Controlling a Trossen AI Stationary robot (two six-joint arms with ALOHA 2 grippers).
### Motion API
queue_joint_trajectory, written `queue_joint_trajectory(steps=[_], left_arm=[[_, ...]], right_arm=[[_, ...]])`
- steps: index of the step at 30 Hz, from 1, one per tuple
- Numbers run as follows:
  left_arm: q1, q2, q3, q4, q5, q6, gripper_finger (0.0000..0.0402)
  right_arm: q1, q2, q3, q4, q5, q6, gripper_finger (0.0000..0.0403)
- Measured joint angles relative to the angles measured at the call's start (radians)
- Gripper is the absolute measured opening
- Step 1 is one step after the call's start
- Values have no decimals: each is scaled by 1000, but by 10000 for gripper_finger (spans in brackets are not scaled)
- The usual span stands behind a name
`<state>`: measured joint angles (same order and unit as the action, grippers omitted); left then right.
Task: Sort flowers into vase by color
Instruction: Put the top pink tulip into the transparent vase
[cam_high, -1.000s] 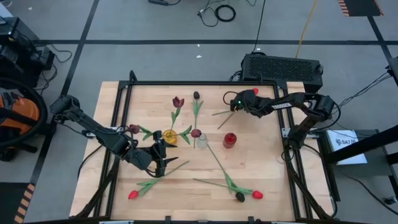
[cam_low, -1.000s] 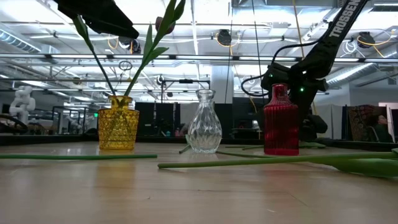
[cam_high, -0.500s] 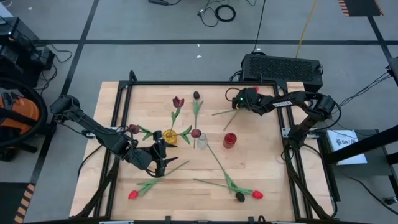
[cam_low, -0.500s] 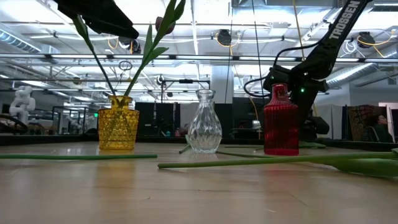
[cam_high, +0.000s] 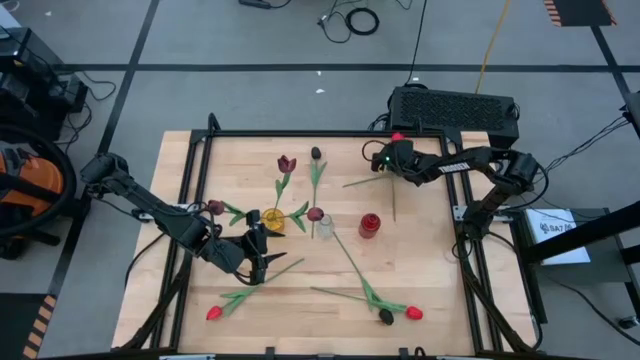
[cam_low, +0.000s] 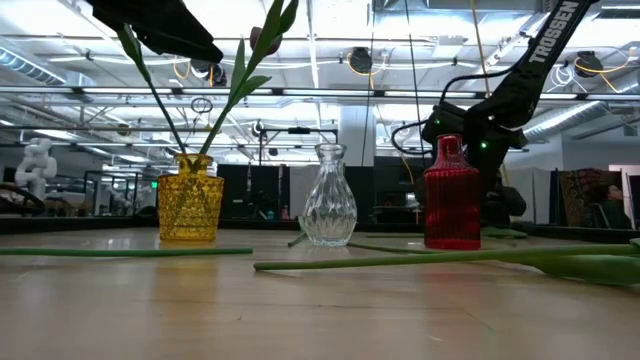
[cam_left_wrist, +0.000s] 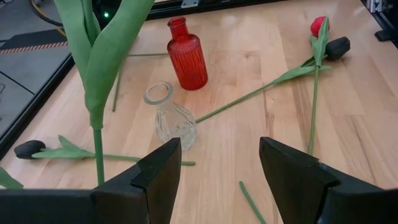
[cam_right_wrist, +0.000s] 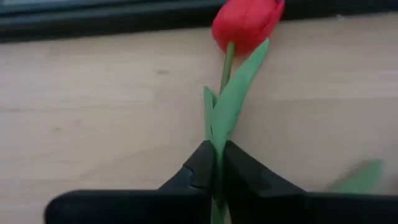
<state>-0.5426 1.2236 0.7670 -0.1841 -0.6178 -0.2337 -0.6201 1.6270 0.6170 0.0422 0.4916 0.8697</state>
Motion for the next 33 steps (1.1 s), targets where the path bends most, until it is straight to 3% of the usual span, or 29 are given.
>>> queue_joint_trajectory(steps=[9,17,26,33], left_arm=[[0,0,0,0,0,-16,224],[0,0,0,32,0,-51,224],[-3,0,0,75,30,-51,224],[-8,0,0,158,85,-75,224]], right_arm=[[18,-111,0,29,-31,-115,6],[101,-388,0,14,-83,-254,6],[323,-794,0,-15,-104,-407,6],[532,-956,0,-9,-101,-480,6]])
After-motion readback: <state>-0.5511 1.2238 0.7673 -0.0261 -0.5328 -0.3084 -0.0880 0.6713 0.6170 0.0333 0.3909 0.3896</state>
